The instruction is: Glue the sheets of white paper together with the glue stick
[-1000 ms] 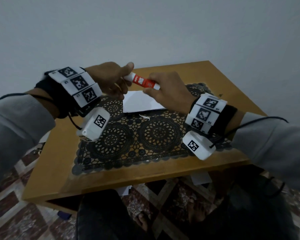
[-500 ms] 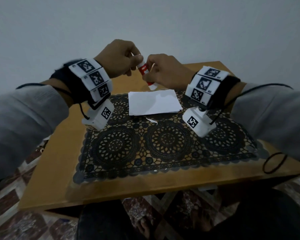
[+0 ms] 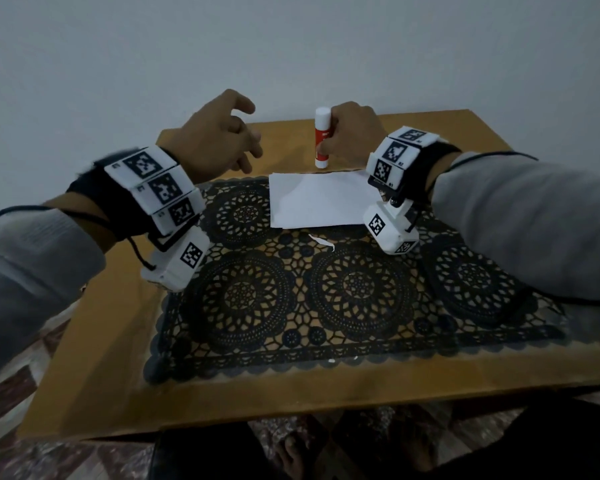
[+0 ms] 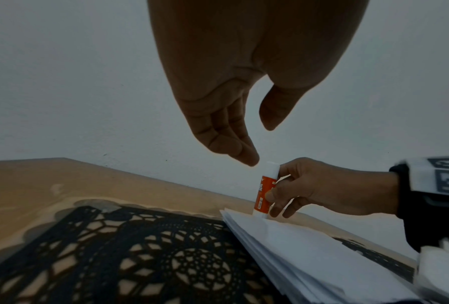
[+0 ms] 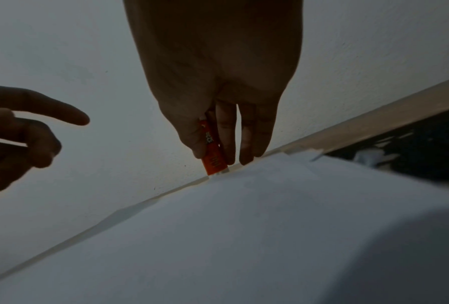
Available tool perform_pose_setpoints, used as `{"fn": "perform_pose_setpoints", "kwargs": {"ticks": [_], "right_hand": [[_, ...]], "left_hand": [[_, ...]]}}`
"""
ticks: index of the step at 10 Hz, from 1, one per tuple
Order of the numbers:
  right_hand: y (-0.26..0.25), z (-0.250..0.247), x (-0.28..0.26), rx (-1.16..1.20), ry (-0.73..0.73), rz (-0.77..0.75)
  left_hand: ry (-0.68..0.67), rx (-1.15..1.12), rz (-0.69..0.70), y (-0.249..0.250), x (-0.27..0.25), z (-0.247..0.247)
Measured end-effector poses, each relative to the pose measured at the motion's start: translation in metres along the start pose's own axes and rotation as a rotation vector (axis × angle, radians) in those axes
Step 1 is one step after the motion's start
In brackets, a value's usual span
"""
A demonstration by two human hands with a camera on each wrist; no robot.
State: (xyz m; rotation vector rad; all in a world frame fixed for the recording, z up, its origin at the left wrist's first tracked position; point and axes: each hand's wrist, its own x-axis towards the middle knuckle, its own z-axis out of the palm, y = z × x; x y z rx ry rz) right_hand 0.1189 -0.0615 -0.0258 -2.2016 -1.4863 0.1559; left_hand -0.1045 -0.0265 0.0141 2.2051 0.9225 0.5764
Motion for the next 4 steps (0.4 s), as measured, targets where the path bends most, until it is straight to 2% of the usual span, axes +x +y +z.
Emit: {"fn": "perform_pose_setpoints", "kwargs": {"ticks": [4], "right_hand": [[0.002, -0.003, -0.001, -0.019, 0.0, 0.014]], "left_hand": [[-0.089, 0.03, 0.039, 0.015, -0.017, 0.007]]}}
